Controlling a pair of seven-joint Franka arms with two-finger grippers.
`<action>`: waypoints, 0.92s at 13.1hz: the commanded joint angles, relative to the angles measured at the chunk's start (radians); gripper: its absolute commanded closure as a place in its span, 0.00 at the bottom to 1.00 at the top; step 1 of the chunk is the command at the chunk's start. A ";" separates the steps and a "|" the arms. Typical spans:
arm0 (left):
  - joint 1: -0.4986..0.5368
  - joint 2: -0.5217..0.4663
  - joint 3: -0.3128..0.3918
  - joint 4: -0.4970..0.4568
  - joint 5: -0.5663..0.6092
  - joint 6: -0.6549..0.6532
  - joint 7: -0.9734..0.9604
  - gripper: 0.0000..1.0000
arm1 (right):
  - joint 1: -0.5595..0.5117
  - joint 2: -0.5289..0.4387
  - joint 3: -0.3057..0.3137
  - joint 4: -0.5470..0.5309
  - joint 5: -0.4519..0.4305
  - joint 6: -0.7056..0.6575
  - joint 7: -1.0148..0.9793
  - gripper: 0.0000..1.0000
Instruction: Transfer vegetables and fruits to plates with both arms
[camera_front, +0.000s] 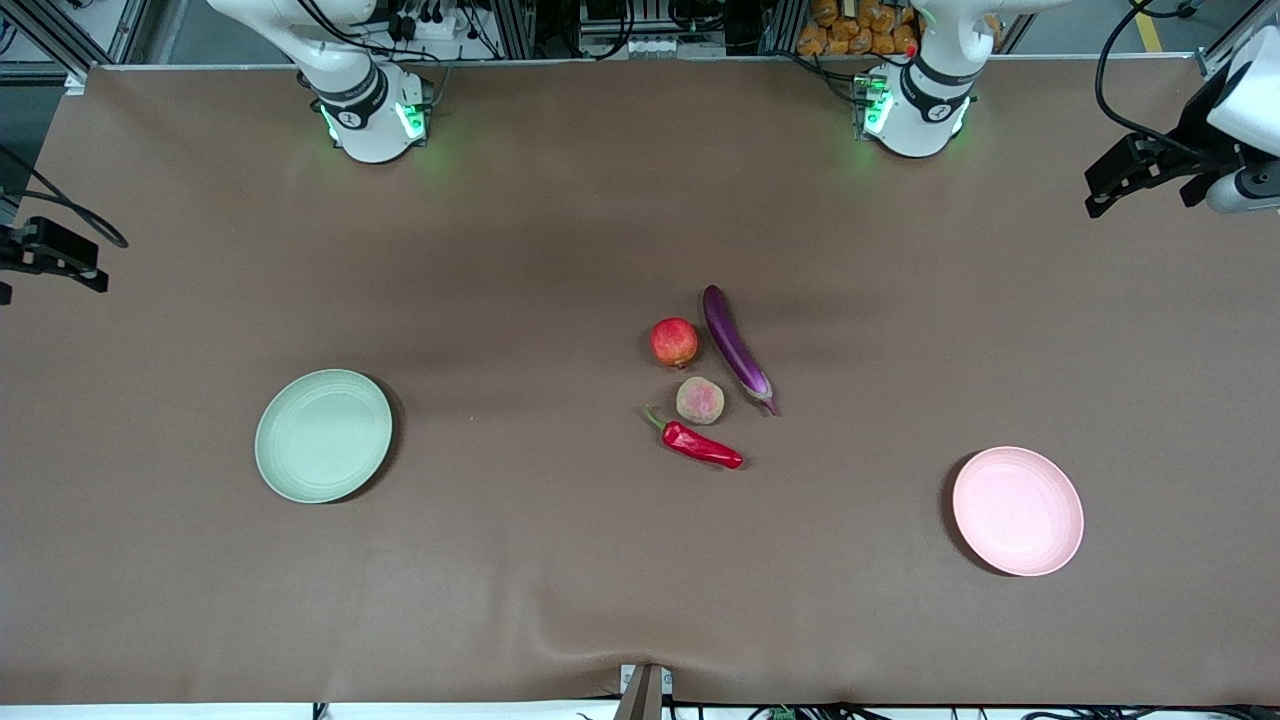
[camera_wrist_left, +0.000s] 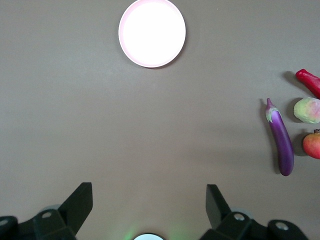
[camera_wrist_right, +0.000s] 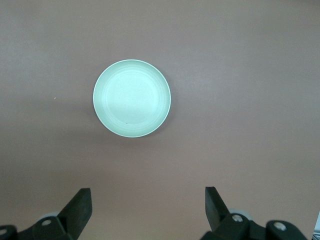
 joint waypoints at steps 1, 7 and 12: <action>0.002 -0.004 0.003 0.017 0.007 -0.025 0.015 0.00 | -0.003 -0.046 0.001 -0.026 0.003 -0.021 -0.013 0.00; 0.002 -0.002 0.005 0.019 0.007 -0.028 0.015 0.00 | 0.078 -0.065 -0.082 -0.050 0.003 -0.007 -0.013 0.00; -0.011 -0.005 0.000 0.011 0.007 -0.028 -0.002 0.00 | 0.073 -0.065 -0.083 -0.050 0.062 0.002 -0.011 0.00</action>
